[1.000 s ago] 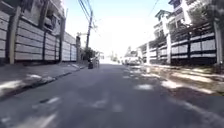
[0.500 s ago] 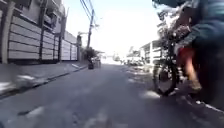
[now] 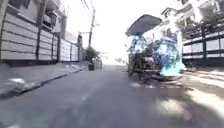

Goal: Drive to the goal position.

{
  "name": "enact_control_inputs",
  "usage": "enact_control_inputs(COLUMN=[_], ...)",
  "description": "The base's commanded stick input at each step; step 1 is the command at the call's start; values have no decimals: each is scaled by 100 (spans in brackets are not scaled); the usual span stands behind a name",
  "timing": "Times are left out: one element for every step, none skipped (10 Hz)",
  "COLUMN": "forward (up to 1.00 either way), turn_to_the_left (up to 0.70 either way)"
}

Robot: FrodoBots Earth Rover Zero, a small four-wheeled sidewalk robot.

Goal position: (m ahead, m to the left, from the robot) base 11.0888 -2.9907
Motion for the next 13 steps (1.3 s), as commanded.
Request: enact_control_inputs(forward=[100,100,100,100,100,100,100,100,100,100,100,100,100], turn_to_the_left=[0,0,0,0,0,0,0,0,0,0,0,-5,-27])
